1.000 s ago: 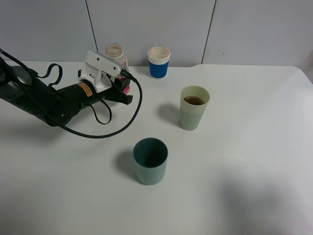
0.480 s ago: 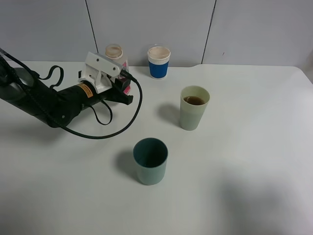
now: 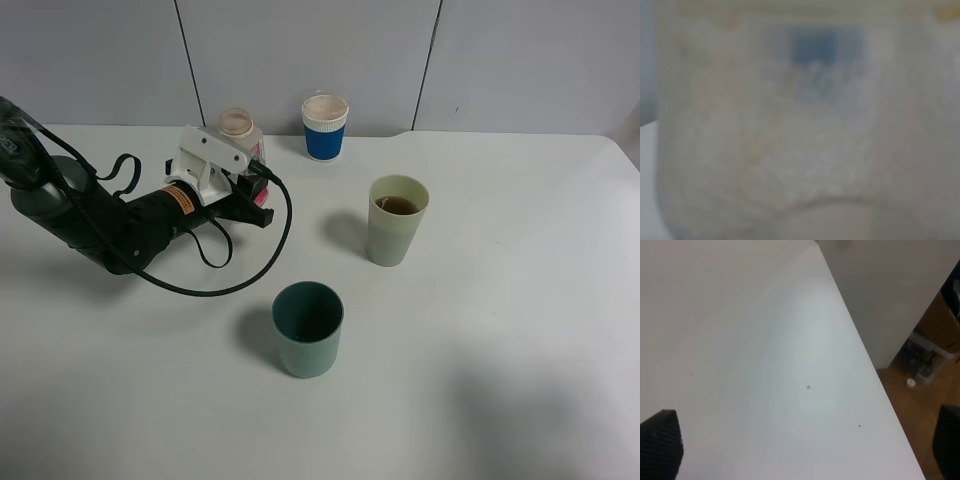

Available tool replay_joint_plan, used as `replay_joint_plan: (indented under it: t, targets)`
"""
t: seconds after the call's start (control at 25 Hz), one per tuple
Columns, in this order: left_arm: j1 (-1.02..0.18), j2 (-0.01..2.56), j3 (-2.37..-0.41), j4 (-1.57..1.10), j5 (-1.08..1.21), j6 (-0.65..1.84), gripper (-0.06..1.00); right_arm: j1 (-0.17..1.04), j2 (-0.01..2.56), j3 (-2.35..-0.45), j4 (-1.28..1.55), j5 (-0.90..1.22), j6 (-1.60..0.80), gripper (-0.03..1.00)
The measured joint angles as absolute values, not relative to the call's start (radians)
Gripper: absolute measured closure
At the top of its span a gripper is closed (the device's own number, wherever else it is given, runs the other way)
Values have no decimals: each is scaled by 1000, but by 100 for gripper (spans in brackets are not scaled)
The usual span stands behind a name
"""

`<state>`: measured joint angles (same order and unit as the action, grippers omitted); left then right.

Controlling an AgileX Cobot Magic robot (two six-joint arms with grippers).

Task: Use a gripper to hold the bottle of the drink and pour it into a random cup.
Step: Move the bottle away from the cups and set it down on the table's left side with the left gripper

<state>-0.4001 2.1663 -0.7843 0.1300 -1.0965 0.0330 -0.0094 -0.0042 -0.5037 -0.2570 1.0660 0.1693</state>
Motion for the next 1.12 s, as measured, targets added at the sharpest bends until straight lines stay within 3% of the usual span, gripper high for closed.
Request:
replay_joint_plan:
  t: [0.92,1.12]
  targets:
    - [-400,2210,-784,130,-1121,32,61,-9,-4,-504,-257,1066,169,-3]
    - [-400,2210,-784,121,-1128,-20,49,-9,-4,-504,-257,1066,169,-3]
